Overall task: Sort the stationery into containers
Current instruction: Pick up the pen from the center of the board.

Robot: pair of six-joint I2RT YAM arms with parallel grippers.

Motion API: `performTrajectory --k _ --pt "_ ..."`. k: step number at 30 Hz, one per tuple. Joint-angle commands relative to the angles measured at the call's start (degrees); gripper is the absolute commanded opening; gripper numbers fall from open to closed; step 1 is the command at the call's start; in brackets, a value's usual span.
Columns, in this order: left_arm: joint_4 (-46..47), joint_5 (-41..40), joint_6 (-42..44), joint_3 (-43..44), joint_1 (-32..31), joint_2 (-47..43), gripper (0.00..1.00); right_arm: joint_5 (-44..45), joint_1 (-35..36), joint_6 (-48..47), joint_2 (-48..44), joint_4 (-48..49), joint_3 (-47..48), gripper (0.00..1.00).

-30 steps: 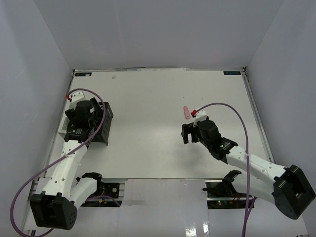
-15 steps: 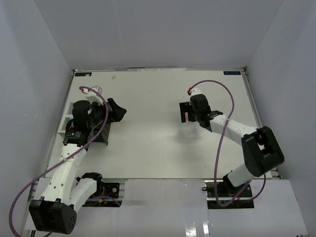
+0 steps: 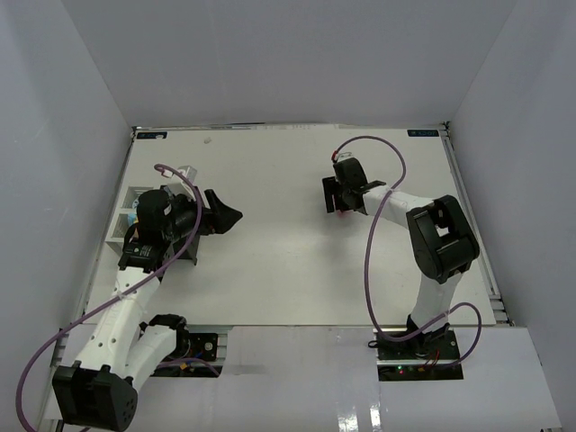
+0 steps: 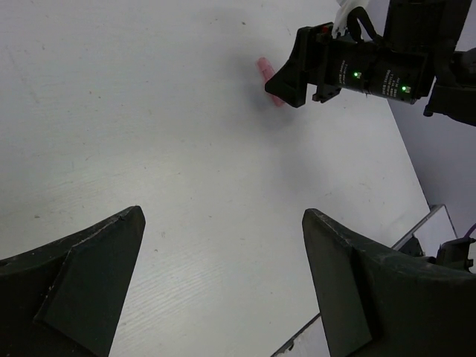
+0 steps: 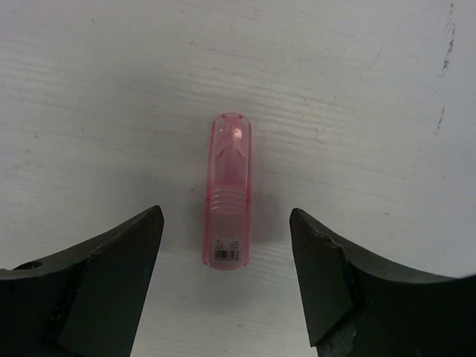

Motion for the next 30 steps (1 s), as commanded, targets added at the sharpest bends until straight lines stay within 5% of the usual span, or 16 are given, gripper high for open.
performTrajectory --k 1,10,18,20,30 --pt "1.0 1.7 -0.4 -1.1 -0.5 -1.7 0.98 0.7 -0.5 0.5 1.4 -0.9 3.1 0.75" --pt "0.8 2.8 -0.7 -1.4 -0.7 -2.8 0.98 0.5 -0.8 1.0 5.6 -1.0 4.4 0.68" --pt "0.4 4.2 -1.9 -0.8 -0.8 -3.2 0.98 0.0 -0.9 1.8 5.8 -1.0 2.6 0.44" --pt "0.5 4.7 -2.6 -0.6 -0.8 -3.2 0.98 -0.6 -0.9 1.8 4.9 -1.0 1.4 0.33" --pt "1.9 1.8 -9.4 0.8 -4.4 -1.8 0.98 -3.8 3.9 0.1 -11.5 4.3 -12.2 0.28"
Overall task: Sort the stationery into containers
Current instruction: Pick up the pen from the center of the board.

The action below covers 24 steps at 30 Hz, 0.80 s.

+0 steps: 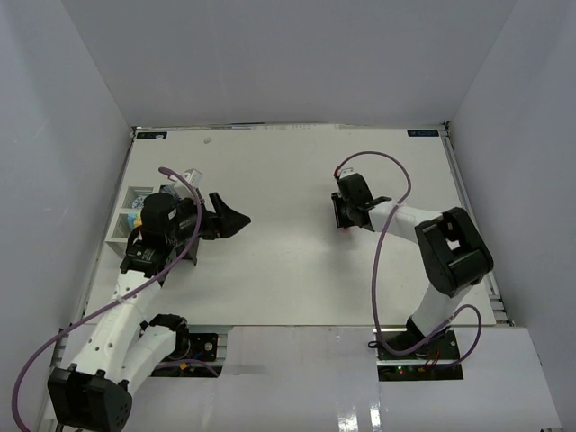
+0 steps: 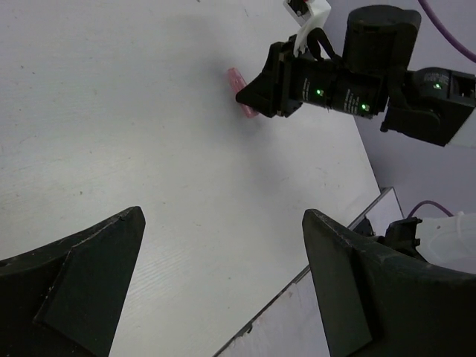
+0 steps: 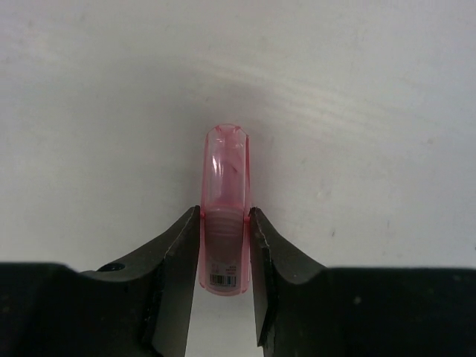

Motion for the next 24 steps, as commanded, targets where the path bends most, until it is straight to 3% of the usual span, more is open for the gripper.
performTrajectory --k 1,9,14,24 --pt "1.8 -2.3 -4.0 2.0 -2.8 0.9 0.98 -1.5 4.1 -1.4 -9.5 2.9 -5.2 0.27" --pt "6.1 -12.1 -10.8 3.9 -16.1 7.5 0.98 -5.8 13.3 -2.2 -32.4 13.7 -17.3 0.27" --pt "9.5 -19.0 -14.1 7.8 -22.8 12.2 0.98 -10.5 16.4 -2.9 -42.1 20.6 -22.8 0.30" --pt "13.3 -28.0 -14.2 15.9 -34.6 23.5 0.98 -15.5 18.0 -2.8 -48.7 27.7 -27.3 0.31"
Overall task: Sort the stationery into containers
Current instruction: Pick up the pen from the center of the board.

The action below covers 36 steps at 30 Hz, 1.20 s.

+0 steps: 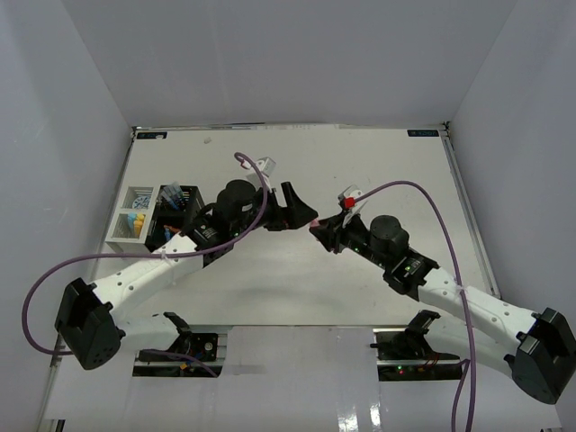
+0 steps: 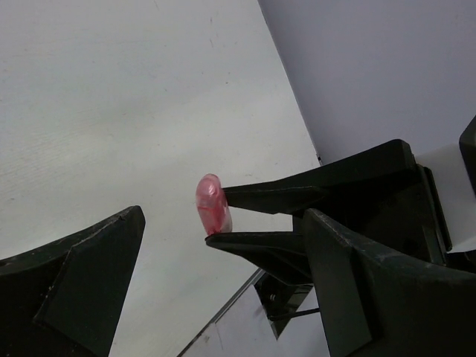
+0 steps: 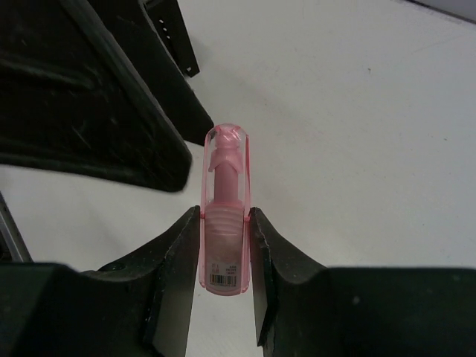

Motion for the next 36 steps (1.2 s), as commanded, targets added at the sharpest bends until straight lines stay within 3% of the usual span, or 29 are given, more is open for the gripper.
performTrajectory --k 1,4,10,14,15,18,23,27,28,33,34,36 --pt "1.8 -5.1 0.1 3.2 -3.1 2.3 0.98 -2.1 0.2 -0.3 -1.4 5.5 -0.7 0.31" --pt "1.3 -7.6 0.2 4.0 -5.3 4.5 0.94 -2.0 0.3 -0.2 -2.1 5.8 -1.0 0.32" --pt "0.9 -11.2 -1.3 4.2 -7.2 6.7 0.76 -1.8 0.4 -0.4 -2.8 6.3 -2.0 0.33" --pt "0.9 -11.1 -1.1 4.9 -7.7 7.5 0.59 -1.8 0.3 -0.2 -2.8 6.8 -2.6 0.34" --pt "0.9 -11.0 -1.0 5.1 -7.8 7.7 0.50 -1.7 0.3 0.0 -3.0 7.0 -2.7 0.34" --pt "1.1 -10.7 -1.0 5.3 -8.1 8.2 0.36 -1.3 0.3 0.4 -3.4 7.6 -3.5 0.34" --pt "1.2 -10.8 -0.9 5.2 -8.4 8.5 0.17 -0.5 0.3 0.6 -3.5 7.8 -3.6 0.37" --pt "1.1 -11.9 -0.2 5.0 -8.4 7.5 0.13 0.7 0.3 1.0 -3.8 7.8 -3.8 0.55" --pt "0.7 -13.0 0.1 4.8 -8.4 7.1 0.13 0.9 0.3 1.0 -3.9 7.6 -3.9 0.68" --pt "-3.3 -19.9 2.4 5.3 -8.4 4.9 0.11 4.1 0.3 0.4 -5.9 5.0 -4.7 0.96" --pt "-5.2 -23.4 2.9 5.5 -8.3 3.9 0.11 5.0 0.2 0.2 -6.7 4.3 -4.9 0.98" --pt "-7.8 -27.8 4.1 5.7 -8.3 2.7 0.10 6.1 0.3 -0.6 -7.6 1.8 -5.4 0.90"
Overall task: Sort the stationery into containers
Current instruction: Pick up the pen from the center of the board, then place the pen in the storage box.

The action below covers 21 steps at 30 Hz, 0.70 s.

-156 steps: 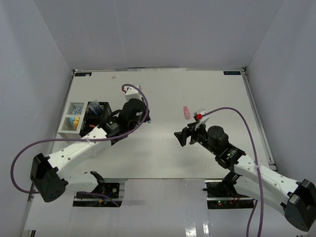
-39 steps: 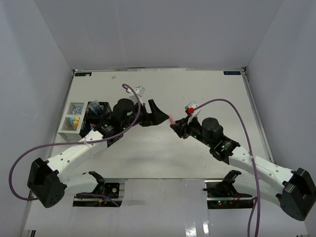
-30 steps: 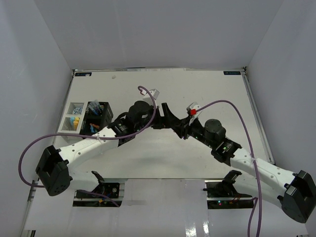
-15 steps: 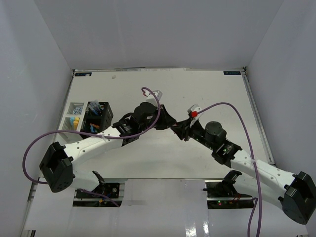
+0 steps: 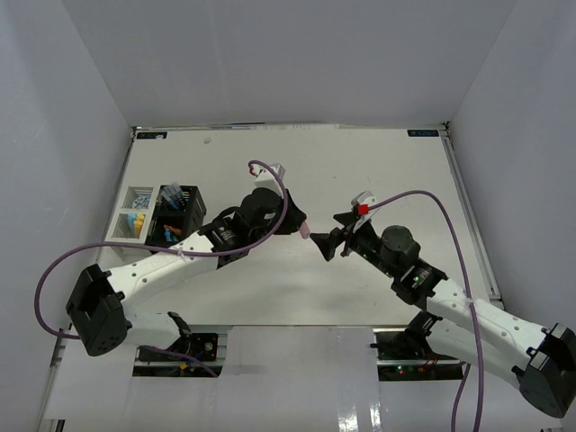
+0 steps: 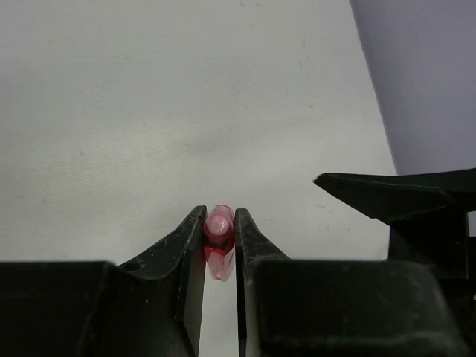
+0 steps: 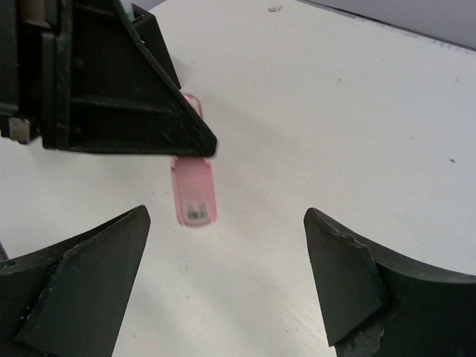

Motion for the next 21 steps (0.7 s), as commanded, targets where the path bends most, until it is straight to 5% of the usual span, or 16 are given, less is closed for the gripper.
performTrajectory --k 1,6,14,21 --pt "-7.3 -10.7 2.9 2.5 0.6 -5.7 0.10 4.3 0.2 -1.1 -2.5 -2.6 -1.1 0.90" --pt "-15.2 -20.7 5.1 0.9 6.8 -13.4 0.08 7.4 0.2 -2.1 -5.9 -6.6 -3.6 0.90" --pt "-22.4 -30.6 13.0 -2.7 25.0 -25.5 0.09 12.1 0.0 -3.5 -11.9 -8.9 -6.8 0.90" --pt "-19.4 -29.8 17.3 -8.3 37.2 -27.2 0.14 13.4 0.0 -2.9 -12.9 -8.8 -8.5 0.90"
